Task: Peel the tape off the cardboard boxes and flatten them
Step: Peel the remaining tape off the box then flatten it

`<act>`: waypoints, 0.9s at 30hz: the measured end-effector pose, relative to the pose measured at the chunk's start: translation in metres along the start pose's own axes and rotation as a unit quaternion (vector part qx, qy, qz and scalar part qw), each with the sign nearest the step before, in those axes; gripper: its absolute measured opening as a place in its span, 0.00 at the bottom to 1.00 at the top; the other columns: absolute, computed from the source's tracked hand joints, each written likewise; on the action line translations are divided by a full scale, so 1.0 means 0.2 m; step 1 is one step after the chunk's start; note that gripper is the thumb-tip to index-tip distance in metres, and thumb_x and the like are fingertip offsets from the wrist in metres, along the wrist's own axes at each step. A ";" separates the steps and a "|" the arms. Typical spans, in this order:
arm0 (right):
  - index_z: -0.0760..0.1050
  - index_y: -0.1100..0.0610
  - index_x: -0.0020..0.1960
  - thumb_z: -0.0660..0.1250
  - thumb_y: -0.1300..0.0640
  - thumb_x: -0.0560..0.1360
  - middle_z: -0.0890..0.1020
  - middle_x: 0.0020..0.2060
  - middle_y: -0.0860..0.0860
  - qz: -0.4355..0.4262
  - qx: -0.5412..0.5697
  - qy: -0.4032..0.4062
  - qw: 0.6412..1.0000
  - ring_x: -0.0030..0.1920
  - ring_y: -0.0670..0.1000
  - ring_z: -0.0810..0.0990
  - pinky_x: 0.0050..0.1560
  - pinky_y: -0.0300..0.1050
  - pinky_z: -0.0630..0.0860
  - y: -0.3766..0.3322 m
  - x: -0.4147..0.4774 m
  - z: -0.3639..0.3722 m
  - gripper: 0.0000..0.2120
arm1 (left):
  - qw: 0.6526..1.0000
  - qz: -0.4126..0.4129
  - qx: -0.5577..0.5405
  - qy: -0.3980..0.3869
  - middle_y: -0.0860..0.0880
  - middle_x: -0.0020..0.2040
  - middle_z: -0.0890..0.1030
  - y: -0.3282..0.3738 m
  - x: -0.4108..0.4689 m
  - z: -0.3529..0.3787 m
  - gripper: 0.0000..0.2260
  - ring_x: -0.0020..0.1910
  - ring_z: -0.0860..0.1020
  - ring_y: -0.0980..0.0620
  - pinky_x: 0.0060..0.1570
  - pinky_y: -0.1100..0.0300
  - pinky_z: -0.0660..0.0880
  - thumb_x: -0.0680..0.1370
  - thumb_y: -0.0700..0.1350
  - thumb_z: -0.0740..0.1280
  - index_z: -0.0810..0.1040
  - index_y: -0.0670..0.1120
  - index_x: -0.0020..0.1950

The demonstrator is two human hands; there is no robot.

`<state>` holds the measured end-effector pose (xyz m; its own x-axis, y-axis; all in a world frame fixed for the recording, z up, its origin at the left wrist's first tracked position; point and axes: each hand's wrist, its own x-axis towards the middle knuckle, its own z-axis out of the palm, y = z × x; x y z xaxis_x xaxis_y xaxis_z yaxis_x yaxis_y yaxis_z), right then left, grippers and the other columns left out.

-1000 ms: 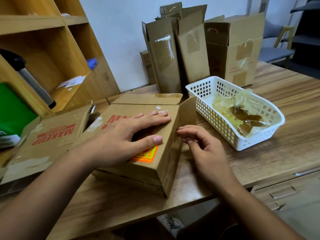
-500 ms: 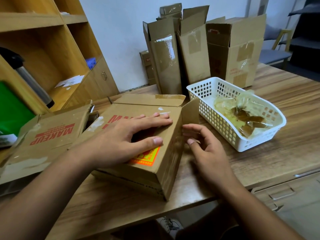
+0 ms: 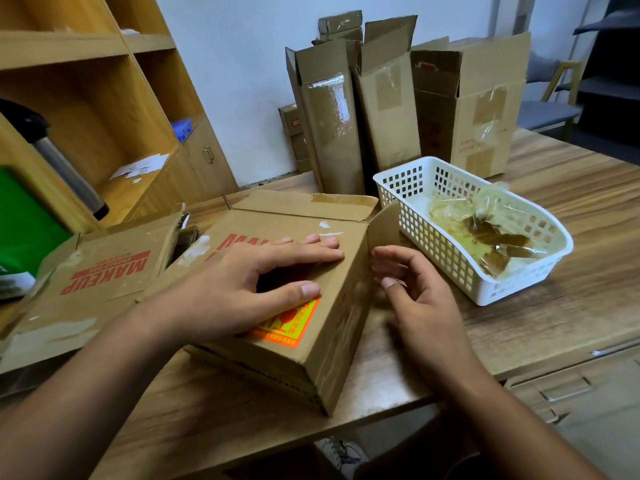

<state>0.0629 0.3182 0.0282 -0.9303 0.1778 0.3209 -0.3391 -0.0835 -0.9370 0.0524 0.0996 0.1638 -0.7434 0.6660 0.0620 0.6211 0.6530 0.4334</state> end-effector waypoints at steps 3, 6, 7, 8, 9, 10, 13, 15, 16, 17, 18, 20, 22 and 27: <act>0.78 0.50 0.60 0.61 0.71 0.80 0.84 0.54 0.47 -0.007 -0.008 0.002 1.000 0.59 0.44 0.81 0.62 0.41 0.76 -0.01 0.00 0.00 0.19 | 1.000 0.000 -0.010 -0.001 0.82 0.68 0.61 0.00 0.00 0.00 0.18 0.69 0.57 0.80 0.61 0.85 0.52 0.80 0.61 0.65 0.71 0.71 0.70; 0.78 0.50 0.58 0.61 0.71 0.80 0.84 0.53 0.47 -0.014 -0.018 0.006 1.000 0.58 0.44 0.81 0.61 0.39 0.76 -0.01 0.00 0.01 0.18 | 1.000 -0.007 0.000 -0.006 0.80 0.70 0.60 -0.01 0.00 0.00 0.20 0.70 0.56 0.79 0.60 0.85 0.52 0.77 0.64 0.63 0.67 0.76 0.69; 0.78 0.50 0.58 0.61 0.70 0.80 0.84 0.53 0.47 -0.015 -0.021 0.006 1.000 0.58 0.44 0.81 0.61 0.38 0.76 0.00 0.00 0.01 0.18 | 1.000 -0.006 0.005 -0.006 0.80 0.70 0.61 -0.01 0.00 0.00 0.22 0.70 0.57 0.79 0.61 0.85 0.52 0.76 0.63 0.63 0.66 0.76 0.70; 0.79 0.50 0.58 0.61 0.70 0.81 0.84 0.52 0.46 -0.015 -0.025 0.004 1.000 0.58 0.44 0.81 0.60 0.37 0.75 0.00 0.01 0.01 0.18 | 1.000 -0.005 0.010 -0.006 0.79 0.70 0.61 -0.02 0.00 0.00 0.22 0.71 0.57 0.78 0.62 0.84 0.52 0.76 0.63 0.63 0.66 0.76 0.70; 0.79 0.50 0.57 0.61 0.70 0.81 0.84 0.52 0.46 -0.015 -0.027 0.003 0.999 0.57 0.44 0.81 0.59 0.36 0.75 0.00 0.01 0.01 0.17 | 1.000 -0.004 0.015 -0.007 0.79 0.71 0.61 -0.02 0.00 0.00 0.22 0.71 0.57 0.78 0.62 0.84 0.52 0.76 0.63 0.63 0.66 0.76 0.70; 0.79 0.50 0.57 0.61 0.70 0.81 0.84 0.52 0.46 -0.015 -0.028 0.001 0.999 0.57 0.44 0.81 0.58 0.35 0.75 0.00 0.01 0.01 0.17 | 1.000 -0.004 0.018 -0.006 0.79 0.71 0.61 -0.02 0.00 0.00 0.21 0.71 0.56 0.78 0.62 0.84 0.52 0.77 0.64 0.62 0.66 0.76 0.70; 0.79 0.49 0.55 0.61 0.71 0.80 0.84 0.49 0.45 -0.023 -0.036 -0.007 0.999 0.55 0.43 0.81 0.57 0.32 0.73 0.00 0.00 0.01 0.18 | 1.000 -0.004 0.017 -0.006 0.78 0.71 0.62 -0.01 0.00 0.01 0.19 0.71 0.56 0.78 0.62 0.85 0.51 0.80 0.63 0.63 0.67 0.74 0.71; 0.79 0.50 0.56 0.61 0.71 0.80 0.83 0.49 0.44 -0.028 -0.040 -0.011 0.999 0.55 0.43 0.81 0.58 0.34 0.74 0.00 -0.01 0.01 0.18 | 1.000 0.001 0.017 -0.005 0.78 0.71 0.63 -0.01 0.00 0.01 0.20 0.71 0.57 0.78 0.63 0.84 0.51 0.79 0.60 0.63 0.69 0.71 0.72; 0.79 0.50 0.58 0.61 0.70 0.81 0.83 0.51 0.44 -0.031 -0.037 -0.010 0.999 0.57 0.43 0.81 0.60 0.36 0.74 0.00 -0.01 0.01 0.17 | 1.000 0.002 0.017 -0.005 0.78 0.71 0.63 0.00 0.00 0.01 0.20 0.72 0.57 0.77 0.65 0.83 0.51 0.80 0.59 0.62 0.69 0.69 0.72; 0.78 0.51 0.60 0.61 0.70 0.81 0.83 0.54 0.45 -0.036 -0.033 -0.010 0.999 0.60 0.44 0.80 0.62 0.38 0.74 -0.01 -0.01 0.01 0.17 | 1.000 0.004 0.018 -0.008 0.77 0.71 0.63 0.00 0.00 0.01 0.19 0.72 0.57 0.76 0.66 0.81 0.51 0.81 0.59 0.62 0.68 0.69 0.73; 0.77 0.52 0.62 0.61 0.70 0.81 0.82 0.57 0.47 -0.045 -0.031 -0.012 0.998 0.62 0.46 0.79 0.64 0.40 0.73 -0.01 0.00 0.01 0.17 | 1.000 0.008 0.019 -0.011 0.77 0.72 0.63 0.00 0.00 0.01 0.19 0.73 0.57 0.75 0.69 0.79 0.51 0.82 0.59 0.61 0.68 0.68 0.73; 0.76 0.55 0.64 0.61 0.71 0.80 0.80 0.60 0.50 -0.074 -0.043 -0.018 0.996 0.65 0.49 0.77 0.67 0.41 0.72 -0.01 0.00 0.01 0.18 | 1.000 0.013 0.024 -0.014 0.75 0.73 0.63 -0.01 0.00 0.01 0.20 0.74 0.58 0.72 0.72 0.76 0.52 0.81 0.59 0.62 0.68 0.67 0.74; 0.77 0.57 0.62 0.60 0.73 0.79 0.79 0.61 0.50 -0.100 -0.069 -0.019 0.992 0.66 0.50 0.77 0.67 0.39 0.71 -0.01 0.00 0.01 0.18 | 1.000 0.015 0.018 -0.014 0.75 0.73 0.63 0.00 0.01 0.01 0.19 0.74 0.58 0.72 0.71 0.76 0.52 0.82 0.57 0.63 0.69 0.66 0.74; 0.78 0.57 0.60 0.61 0.73 0.79 0.79 0.58 0.47 -0.132 -0.134 -0.012 0.982 0.64 0.48 0.77 0.64 0.34 0.70 0.01 0.00 0.02 0.16 | 1.000 0.017 0.007 -0.011 0.73 0.73 0.65 0.00 0.01 0.01 0.20 0.74 0.59 0.72 0.71 0.76 0.52 0.81 0.55 0.63 0.70 0.63 0.74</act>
<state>0.0615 0.3149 0.0277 -0.8187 0.1342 0.5582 -0.5239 0.2233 -0.8220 0.0516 0.1004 0.1624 -0.7161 0.6957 0.0559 0.6493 0.6346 0.4191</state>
